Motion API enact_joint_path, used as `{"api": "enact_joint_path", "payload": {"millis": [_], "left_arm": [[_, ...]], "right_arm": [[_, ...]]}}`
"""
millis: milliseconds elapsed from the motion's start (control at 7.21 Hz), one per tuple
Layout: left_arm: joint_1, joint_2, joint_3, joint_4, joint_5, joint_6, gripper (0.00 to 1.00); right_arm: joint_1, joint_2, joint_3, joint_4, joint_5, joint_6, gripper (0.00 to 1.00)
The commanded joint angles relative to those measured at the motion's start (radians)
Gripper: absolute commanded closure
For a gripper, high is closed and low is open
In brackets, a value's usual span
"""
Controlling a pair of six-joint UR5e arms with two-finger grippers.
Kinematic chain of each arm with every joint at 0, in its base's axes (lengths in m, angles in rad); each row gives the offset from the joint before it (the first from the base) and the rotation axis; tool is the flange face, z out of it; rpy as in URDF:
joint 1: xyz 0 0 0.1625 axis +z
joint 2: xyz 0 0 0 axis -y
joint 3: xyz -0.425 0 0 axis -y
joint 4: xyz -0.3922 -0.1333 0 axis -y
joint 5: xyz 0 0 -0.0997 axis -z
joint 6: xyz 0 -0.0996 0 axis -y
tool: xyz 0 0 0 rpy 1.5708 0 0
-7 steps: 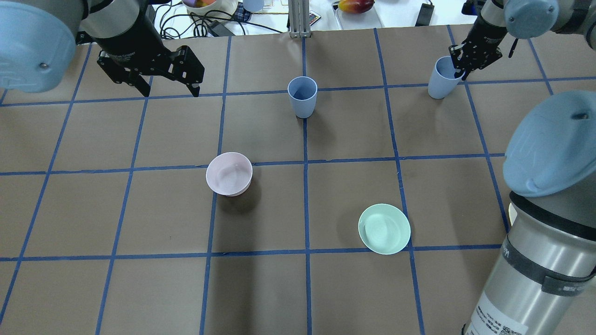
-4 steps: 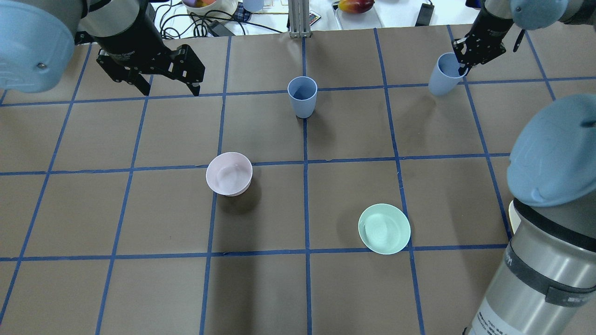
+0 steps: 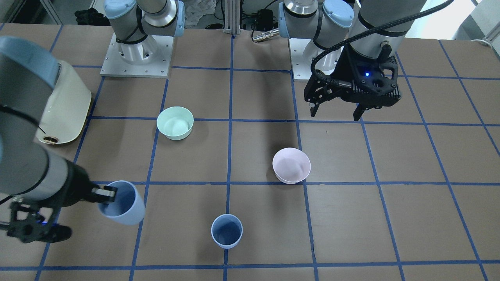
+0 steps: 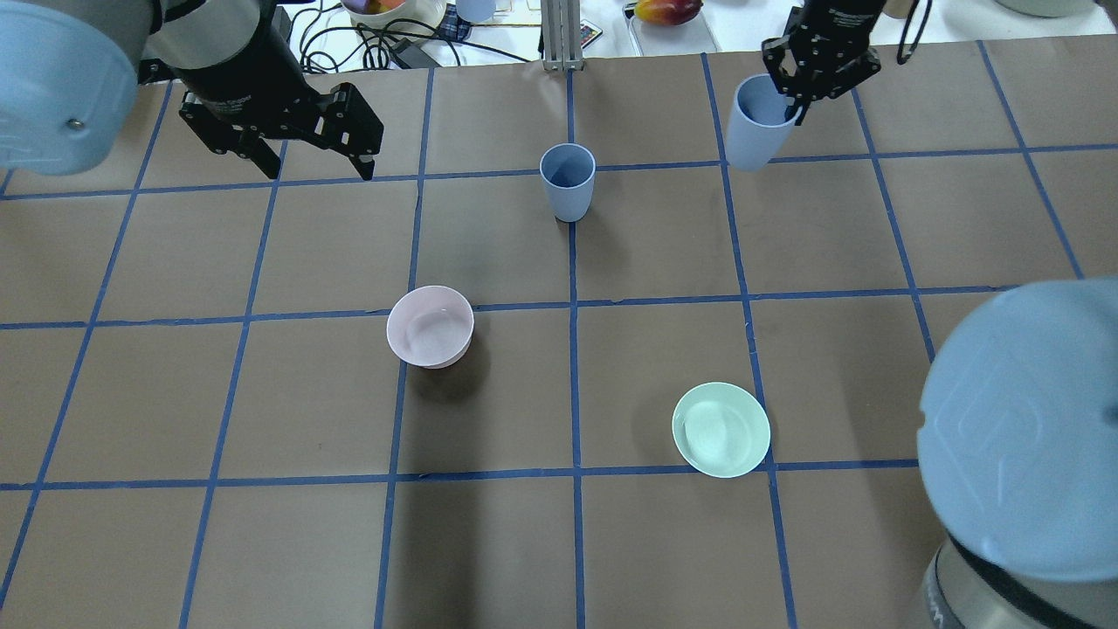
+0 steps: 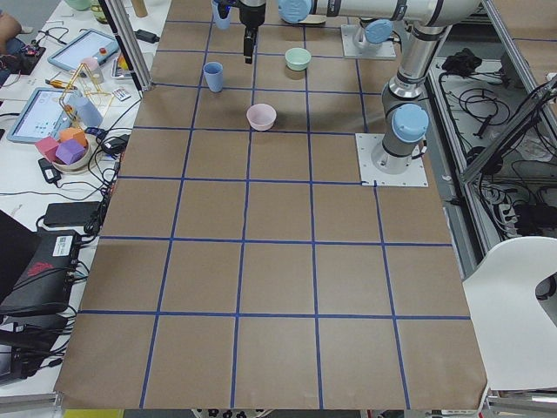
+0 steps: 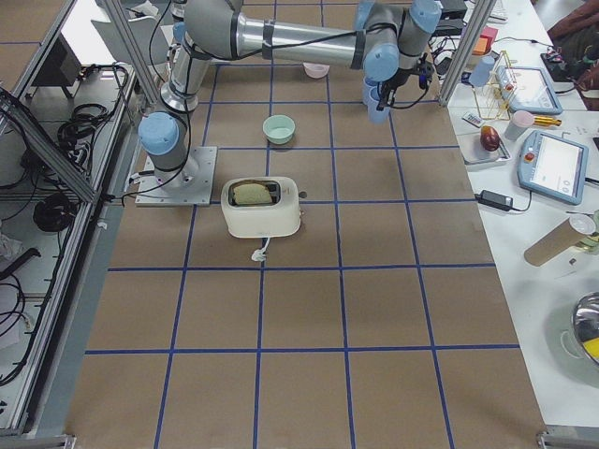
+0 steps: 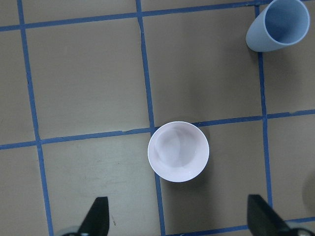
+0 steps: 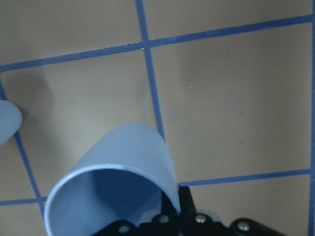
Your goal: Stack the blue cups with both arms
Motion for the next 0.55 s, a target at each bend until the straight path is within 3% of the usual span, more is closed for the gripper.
{"api": "enact_joint_path", "payload": {"millis": [0,416], "left_arm": [[0.000,0.004,-0.005,0.000,0.002,0.000,0.00],[0.000,0.007,-0.009,0.000,0.002,0.000,0.00]], "right_arm": [[0.156,-0.020,0.001,-0.004,0.002,0.234,1.00],[0.222,0.052,-0.012,-0.146,0.013,0.366,1.00]]}}
